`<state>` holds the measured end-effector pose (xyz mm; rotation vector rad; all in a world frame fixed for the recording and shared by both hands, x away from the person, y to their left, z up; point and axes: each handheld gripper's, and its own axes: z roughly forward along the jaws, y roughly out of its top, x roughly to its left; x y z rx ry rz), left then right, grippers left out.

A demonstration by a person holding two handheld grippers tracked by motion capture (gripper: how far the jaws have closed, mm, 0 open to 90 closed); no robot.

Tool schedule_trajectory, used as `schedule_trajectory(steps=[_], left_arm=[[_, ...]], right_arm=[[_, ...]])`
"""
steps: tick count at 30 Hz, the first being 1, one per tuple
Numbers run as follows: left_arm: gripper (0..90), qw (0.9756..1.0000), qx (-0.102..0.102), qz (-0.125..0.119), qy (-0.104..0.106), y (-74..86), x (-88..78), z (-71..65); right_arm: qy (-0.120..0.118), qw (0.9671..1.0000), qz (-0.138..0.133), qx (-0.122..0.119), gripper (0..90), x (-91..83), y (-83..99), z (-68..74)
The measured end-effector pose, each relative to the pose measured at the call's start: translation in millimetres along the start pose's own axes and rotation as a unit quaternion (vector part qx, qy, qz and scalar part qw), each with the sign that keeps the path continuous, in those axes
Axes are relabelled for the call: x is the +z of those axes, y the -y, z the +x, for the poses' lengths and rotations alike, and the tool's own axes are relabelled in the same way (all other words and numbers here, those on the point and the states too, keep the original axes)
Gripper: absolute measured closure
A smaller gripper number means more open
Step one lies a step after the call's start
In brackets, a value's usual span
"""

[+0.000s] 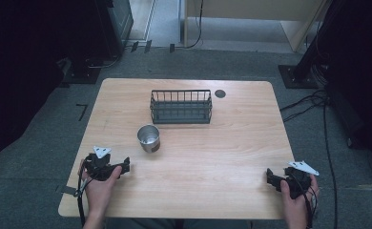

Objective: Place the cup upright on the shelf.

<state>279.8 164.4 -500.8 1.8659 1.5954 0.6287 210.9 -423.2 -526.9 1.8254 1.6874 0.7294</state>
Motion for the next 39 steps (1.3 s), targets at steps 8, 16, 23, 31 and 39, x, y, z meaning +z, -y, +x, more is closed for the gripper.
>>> schedule_trajectory(steps=[8,16,23,31,39], left_arm=[[0.0,0.9997,0.008,-0.006,0.022,-11.9,1.6,-12.8],[0.0,0.9992,0.027,-0.003,0.03,-21.0,5.7,-22.2],[0.0,0.9985,0.038,-0.001,0.04,-29.6,8.9,-34.4],[0.0,0.9973,0.056,-0.004,0.046,-42.4,12.6,-46.9],[0.0,0.9956,0.07,-0.006,0.061,-48.7,17.0,-62.0]], right_arm=[[0.0,1.0,0.0,0.0,0.0,0.0,0.0,0.0],[0.0,1.0,0.0,0.0,0.0,0.0,0.0,0.1],[0.0,1.0,0.0,0.0,0.0,0.0,0.0,0.0],[0.0,1.0,0.0,0.0,0.0,0.0,0.0,0.0],[0.0,1.0,0.0,0.0,0.0,0.0,0.0,0.0]])
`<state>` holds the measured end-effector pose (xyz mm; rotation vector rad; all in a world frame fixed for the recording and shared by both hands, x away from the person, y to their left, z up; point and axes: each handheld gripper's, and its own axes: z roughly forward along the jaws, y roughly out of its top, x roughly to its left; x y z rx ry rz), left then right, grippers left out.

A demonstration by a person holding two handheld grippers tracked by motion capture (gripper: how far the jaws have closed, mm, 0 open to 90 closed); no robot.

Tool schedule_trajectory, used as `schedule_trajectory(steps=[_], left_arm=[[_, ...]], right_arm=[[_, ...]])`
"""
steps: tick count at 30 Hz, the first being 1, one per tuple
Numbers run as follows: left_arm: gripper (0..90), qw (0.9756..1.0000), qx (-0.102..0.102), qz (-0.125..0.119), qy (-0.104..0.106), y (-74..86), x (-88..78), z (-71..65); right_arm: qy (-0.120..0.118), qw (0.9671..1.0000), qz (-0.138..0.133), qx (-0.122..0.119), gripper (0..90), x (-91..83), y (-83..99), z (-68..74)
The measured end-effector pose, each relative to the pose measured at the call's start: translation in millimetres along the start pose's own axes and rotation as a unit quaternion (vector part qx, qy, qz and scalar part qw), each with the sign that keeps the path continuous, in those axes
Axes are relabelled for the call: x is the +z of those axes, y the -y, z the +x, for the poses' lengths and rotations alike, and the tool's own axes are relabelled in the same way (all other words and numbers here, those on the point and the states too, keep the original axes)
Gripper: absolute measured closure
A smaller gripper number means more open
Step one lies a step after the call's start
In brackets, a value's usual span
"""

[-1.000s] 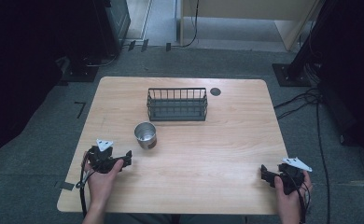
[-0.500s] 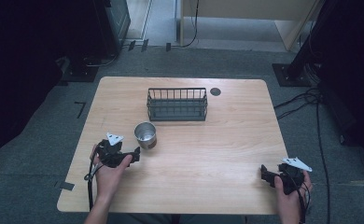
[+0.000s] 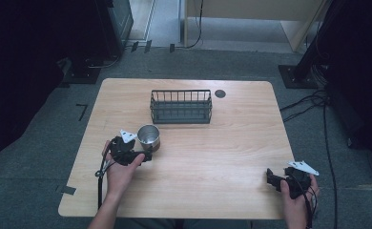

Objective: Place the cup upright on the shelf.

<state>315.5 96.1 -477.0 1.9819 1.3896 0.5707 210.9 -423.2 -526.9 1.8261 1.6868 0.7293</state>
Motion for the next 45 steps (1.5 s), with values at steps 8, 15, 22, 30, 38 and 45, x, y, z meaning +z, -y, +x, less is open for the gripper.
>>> schedule_trajectory(steps=[8,15,22,30,38,45], left_arm=[[0.0,0.9999,0.01,0.002,0.004,-8.3,7.0,-8.5],[0.0,0.9999,0.008,0.008,0.004,-18.5,14.5,-15.9],[0.0,0.9999,0.009,0.012,0.002,-25.8,18.5,-19.6],[5.9,0.9994,0.01,0.023,-0.026,-29.6,25.5,-26.0],[17.3,0.9992,0.013,0.025,-0.029,-31.7,27.9,-27.3],[19.1,0.9993,0.018,0.025,-0.024,-32.5,26.4,-27.0]], right_arm=[[0.0,1.0,0.0,0.0,0.0,0.0,0.0,0.0],[0.0,1.0,0.0,0.0,0.0,0.0,0.0,0.0],[0.0,1.0,0.0,0.0,0.0,0.0,0.0,0.0],[0.0,1.0,0.0,0.0,0.0,0.0,0.0,0.0],[0.0,1.0,0.0,0.0,0.0,0.0,0.0,0.0],[0.0,1.0,0.0,0.0,0.0,0.0,0.0,0.0]])
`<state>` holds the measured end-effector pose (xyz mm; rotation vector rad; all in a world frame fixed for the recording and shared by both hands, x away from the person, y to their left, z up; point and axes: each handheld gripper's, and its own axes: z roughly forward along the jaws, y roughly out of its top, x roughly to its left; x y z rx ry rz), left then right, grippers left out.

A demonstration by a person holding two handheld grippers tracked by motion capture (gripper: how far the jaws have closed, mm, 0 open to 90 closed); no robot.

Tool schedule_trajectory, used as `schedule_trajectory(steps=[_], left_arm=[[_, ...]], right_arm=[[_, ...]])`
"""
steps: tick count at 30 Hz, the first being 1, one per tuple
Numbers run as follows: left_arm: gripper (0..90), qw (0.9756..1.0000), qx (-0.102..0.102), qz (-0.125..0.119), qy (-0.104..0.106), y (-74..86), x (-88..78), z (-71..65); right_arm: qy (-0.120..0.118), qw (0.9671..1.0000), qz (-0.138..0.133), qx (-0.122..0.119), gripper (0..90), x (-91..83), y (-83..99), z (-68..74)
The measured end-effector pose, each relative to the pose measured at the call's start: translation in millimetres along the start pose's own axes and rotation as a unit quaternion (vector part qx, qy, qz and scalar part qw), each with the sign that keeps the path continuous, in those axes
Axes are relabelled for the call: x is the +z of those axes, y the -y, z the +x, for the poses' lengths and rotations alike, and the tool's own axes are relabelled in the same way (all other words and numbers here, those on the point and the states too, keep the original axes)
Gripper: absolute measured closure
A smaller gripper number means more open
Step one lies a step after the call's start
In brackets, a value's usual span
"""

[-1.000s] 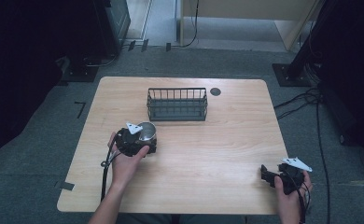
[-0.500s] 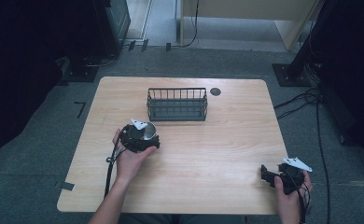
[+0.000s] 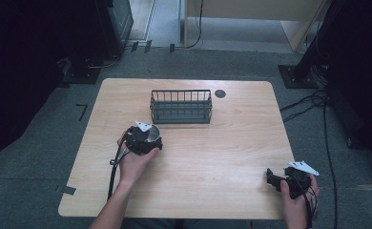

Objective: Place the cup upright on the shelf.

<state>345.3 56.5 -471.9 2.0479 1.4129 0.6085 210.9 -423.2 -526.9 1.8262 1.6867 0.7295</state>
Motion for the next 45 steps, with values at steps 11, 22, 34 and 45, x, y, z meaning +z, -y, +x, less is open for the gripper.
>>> schedule_trajectory(steps=[11,22,34,45], left_arm=[[19.2,0.9997,-0.002,-0.015,0.021,-6.1,-18.3,2.7],[19.2,0.9992,0.007,-0.021,0.033,-30.7,-34.7,4.0],[19.2,0.9985,0.014,-0.025,0.046,-57.2,-37.8,2.8],[19.2,0.998,0.023,-0.034,0.049,-78.9,-38.9,-5.7]], right_arm=[[0.0,1.0,0.0,0.0,0.0,0.0,0.0,0.0],[0.002,1.0,-0.001,0.002,0.0,0.7,-0.7,0.1],[0.002,1.0,-0.001,0.003,0.0,0.7,-0.7,0.2],[0.002,1.0,-0.001,0.002,0.0,0.8,-0.6,0.1]])
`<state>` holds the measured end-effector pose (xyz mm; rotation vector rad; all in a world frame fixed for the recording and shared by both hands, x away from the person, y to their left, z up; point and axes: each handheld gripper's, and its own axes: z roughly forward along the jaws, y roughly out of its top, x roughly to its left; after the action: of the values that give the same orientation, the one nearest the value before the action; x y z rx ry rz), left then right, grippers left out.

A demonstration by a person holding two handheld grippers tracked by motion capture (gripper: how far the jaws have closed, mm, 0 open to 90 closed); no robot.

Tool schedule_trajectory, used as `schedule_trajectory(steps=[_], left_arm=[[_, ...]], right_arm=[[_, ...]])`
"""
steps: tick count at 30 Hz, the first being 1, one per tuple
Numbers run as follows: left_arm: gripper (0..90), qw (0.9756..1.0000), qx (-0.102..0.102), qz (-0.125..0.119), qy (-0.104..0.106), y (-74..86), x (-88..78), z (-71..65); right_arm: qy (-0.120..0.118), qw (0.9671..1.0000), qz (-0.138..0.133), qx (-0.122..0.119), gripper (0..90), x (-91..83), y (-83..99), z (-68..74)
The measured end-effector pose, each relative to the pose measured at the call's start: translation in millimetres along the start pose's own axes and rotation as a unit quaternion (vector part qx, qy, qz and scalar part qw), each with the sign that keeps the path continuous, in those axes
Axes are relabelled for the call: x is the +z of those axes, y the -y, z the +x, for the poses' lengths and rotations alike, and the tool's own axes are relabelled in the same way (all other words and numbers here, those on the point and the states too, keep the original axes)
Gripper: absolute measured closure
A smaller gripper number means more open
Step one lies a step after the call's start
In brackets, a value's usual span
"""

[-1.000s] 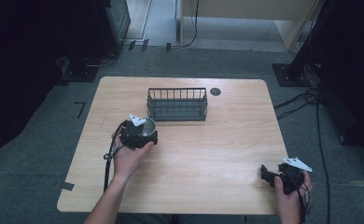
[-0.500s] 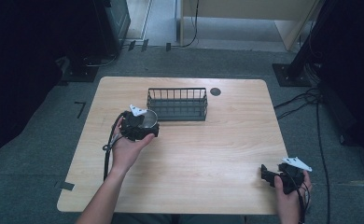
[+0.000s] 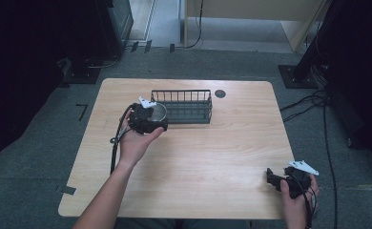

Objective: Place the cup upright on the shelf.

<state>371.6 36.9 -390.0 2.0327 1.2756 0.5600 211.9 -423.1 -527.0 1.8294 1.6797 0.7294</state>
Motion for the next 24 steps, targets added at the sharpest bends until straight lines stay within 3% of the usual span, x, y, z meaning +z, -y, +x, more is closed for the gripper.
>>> schedule_trajectory(steps=[7,18,24], left_arm=[[19.2,0.9999,0.011,0.002,0.003,-11.3,2.0,-1.2],[19.2,0.9999,0.005,0.002,0.011,-30.3,8.1,1.1],[19.2,0.9999,0.012,0.002,0.01,-38.5,10.4,2.0]], right_arm=[[0.0,1.0,0.0,0.0,0.0,0.0,0.0,0.1],[0.0,1.0,0.0,0.0,0.0,0.0,0.0,0.0],[0.0,1.0,0.0,0.001,0.0,0.0,-0.1,0.1]])
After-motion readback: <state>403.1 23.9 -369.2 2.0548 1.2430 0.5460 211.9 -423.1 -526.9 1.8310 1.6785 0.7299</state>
